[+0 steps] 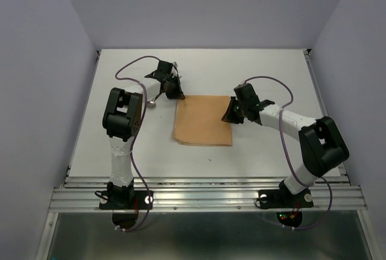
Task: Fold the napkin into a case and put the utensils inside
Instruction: Smooth out the square-folded napkin at the center of the board, then move the square-folded napkin to the center of the board.
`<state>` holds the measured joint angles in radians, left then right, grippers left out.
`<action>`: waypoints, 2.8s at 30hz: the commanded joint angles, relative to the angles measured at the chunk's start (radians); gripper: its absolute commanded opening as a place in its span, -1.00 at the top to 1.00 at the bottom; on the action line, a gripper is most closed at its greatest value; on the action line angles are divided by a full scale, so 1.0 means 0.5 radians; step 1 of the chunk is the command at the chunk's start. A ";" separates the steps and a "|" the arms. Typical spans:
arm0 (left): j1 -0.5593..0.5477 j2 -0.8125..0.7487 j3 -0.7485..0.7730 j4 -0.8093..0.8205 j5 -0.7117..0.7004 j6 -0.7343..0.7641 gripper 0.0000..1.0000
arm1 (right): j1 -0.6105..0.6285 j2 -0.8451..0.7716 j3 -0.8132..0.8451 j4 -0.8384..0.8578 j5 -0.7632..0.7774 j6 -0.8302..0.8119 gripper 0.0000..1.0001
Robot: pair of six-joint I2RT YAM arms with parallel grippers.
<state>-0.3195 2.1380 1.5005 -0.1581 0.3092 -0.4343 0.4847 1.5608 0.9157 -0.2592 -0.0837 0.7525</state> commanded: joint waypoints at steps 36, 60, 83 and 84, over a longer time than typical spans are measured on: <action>-0.238 -0.254 0.051 -0.401 -0.201 0.019 0.97 | -0.233 0.275 0.629 -0.322 0.499 -0.428 0.34; 0.081 -0.717 -0.102 -0.500 -0.192 0.062 0.47 | 0.562 0.425 0.430 -0.212 0.210 -0.336 0.16; 0.231 -0.846 -0.120 -0.518 -0.189 0.120 0.48 | 0.684 0.726 0.979 -0.239 0.416 -0.366 0.04; 0.234 -0.846 -0.117 -0.518 -0.189 0.117 0.48 | 0.742 0.716 0.976 -0.261 0.449 -0.382 0.03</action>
<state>-0.2150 1.7725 1.4422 -0.4122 0.2104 -0.3969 0.7818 2.0045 1.3975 -0.3420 0.0620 0.6529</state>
